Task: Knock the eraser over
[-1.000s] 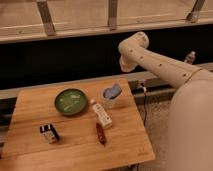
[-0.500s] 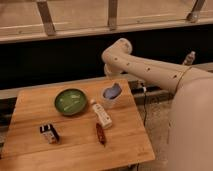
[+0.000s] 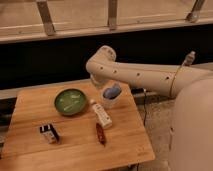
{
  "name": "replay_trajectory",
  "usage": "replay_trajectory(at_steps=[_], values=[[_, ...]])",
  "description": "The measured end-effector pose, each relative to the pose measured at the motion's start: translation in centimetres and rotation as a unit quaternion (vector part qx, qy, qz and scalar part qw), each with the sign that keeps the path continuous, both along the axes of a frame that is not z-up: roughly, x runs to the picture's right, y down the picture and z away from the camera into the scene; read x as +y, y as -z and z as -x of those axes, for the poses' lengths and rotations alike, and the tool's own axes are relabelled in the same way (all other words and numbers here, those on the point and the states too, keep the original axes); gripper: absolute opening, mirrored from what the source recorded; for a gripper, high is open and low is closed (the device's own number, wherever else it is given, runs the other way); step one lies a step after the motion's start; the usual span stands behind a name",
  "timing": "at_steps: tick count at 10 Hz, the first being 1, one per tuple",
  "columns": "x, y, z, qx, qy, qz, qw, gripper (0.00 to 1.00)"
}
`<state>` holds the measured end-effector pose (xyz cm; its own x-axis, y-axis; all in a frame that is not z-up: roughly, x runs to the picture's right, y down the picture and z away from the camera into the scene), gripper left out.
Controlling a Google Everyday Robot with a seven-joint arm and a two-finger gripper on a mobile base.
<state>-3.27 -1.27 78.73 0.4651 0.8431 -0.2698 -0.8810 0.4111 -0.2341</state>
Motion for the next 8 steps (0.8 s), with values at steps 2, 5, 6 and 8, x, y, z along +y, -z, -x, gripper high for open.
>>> replay_trajectory(at_steps=[2, 5, 6, 8], values=[[0.0, 0.0, 0.0, 0.0, 0.0, 0.0, 1.0, 0.0], [0.1, -0.1, 0.1, 0.001, 0.008, 0.003, 1.0, 0.0], [0.6, -0.3, 1.0, -0.003, 0.028, 0.007, 0.9996, 0.0], [2.7, 0.4, 4.0, -0.021, 0.078, 0.015, 0.9966, 0.0]])
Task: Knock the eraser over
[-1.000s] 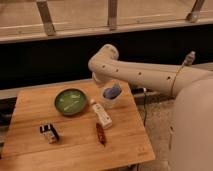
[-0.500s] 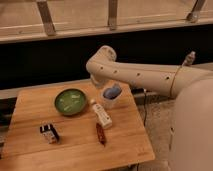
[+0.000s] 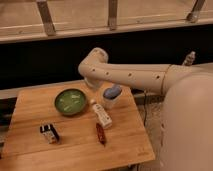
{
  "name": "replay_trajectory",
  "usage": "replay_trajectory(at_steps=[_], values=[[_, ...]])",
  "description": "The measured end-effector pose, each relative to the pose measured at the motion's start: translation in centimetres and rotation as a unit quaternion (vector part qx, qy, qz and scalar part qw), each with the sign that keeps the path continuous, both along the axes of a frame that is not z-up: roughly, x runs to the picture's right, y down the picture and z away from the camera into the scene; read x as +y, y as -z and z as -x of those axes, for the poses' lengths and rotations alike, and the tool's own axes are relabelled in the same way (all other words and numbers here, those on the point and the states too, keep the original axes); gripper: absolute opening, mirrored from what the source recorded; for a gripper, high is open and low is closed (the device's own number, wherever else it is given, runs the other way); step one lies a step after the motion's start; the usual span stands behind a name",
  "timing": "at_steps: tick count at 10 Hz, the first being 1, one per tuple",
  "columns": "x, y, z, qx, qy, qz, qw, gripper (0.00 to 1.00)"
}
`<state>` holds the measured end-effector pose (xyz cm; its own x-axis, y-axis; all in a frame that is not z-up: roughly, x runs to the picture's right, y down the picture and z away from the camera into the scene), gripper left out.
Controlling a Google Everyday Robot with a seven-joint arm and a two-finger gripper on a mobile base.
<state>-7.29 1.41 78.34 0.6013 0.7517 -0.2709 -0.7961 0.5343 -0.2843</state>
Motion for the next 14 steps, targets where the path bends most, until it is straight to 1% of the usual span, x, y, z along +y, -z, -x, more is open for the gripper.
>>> replay_trajectory(at_steps=[1, 2, 4, 6, 7, 11, 12, 14], values=[[1.4, 0.6, 1.0, -0.008, 0.017, 0.004, 0.9998, 0.0], [3.3, 1.8, 2.9, -0.022, 0.038, 0.01, 0.999, 0.0], [7.4, 3.5, 5.8, -0.044, 0.075, 0.029, 0.9958, 0.0], [10.6, 4.4, 7.7, -0.06, 0.099, 0.05, 0.9921, 0.0], [10.6, 4.4, 7.3, -0.056, 0.099, 0.051, 0.9922, 0.0], [10.6, 4.3, 7.4, -0.056, 0.098, 0.052, 0.9922, 0.0], [10.8, 4.2, 7.9, -0.055, 0.11, 0.055, 0.9909, 0.0], [12.8, 3.9, 10.1, -0.054, 0.148, 0.076, 0.9846, 0.0]])
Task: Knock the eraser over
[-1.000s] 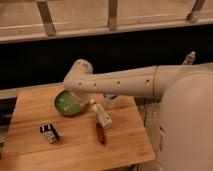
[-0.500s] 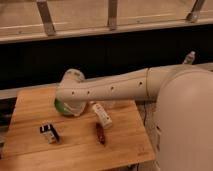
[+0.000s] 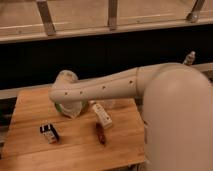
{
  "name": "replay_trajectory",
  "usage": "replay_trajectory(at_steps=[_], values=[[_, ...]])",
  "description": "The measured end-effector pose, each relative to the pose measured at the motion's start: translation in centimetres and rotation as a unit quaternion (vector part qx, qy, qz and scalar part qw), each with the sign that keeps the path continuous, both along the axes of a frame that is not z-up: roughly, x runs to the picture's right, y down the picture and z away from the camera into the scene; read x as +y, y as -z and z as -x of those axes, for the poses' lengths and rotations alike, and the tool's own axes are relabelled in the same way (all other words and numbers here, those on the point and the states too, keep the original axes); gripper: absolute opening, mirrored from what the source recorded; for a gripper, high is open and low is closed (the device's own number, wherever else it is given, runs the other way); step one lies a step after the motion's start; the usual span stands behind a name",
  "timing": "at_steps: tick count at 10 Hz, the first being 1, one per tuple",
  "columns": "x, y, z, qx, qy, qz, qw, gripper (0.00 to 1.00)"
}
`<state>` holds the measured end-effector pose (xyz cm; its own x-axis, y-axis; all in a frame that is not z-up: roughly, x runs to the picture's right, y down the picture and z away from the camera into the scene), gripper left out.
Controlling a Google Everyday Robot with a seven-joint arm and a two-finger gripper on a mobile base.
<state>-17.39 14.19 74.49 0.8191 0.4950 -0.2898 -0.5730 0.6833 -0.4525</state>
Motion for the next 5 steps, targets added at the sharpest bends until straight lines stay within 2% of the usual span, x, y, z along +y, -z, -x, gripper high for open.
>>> replay_trajectory(at_steps=[2, 5], values=[[3.4, -0.5, 2.0, 0.009, 0.039, 0.027, 0.9989, 0.0], [8.0, -3.1, 2.6, 0.019, 0.062, 0.07, 0.9954, 0.0]])
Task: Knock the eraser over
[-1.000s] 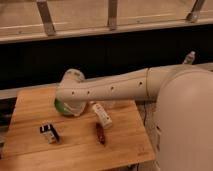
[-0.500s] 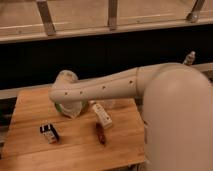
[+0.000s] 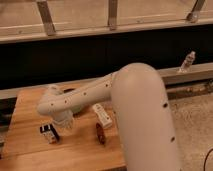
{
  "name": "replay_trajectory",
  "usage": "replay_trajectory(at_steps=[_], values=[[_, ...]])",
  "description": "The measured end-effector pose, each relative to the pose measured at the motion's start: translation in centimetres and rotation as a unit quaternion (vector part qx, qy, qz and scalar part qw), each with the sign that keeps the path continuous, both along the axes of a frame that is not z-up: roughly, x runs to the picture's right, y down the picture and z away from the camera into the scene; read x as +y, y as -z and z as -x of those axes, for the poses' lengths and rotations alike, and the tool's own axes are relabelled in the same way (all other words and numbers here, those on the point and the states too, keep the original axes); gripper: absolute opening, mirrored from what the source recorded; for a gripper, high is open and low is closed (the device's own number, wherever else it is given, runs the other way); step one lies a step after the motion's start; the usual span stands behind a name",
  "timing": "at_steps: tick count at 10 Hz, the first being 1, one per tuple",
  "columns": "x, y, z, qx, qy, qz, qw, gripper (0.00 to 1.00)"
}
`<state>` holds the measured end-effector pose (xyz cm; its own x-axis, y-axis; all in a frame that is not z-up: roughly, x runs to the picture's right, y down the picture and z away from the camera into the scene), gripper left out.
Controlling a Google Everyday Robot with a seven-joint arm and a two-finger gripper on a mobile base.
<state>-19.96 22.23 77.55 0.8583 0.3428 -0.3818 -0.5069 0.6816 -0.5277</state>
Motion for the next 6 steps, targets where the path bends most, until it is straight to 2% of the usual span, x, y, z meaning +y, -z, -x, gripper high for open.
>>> replay_trajectory(at_steps=[2, 3, 5, 6], values=[[2.7, -0.3, -1.1, 0.013, 0.002, 0.026, 0.9996, 0.0], [3.8, 0.3, -1.7, 0.019, -0.002, 0.039, 0.9991, 0.0], [4.4, 1.3, -1.6, 0.012, -0.009, 0.047, 0.9988, 0.0], [4.3, 1.8, -1.0, 0.003, -0.01, 0.045, 0.999, 0.0]])
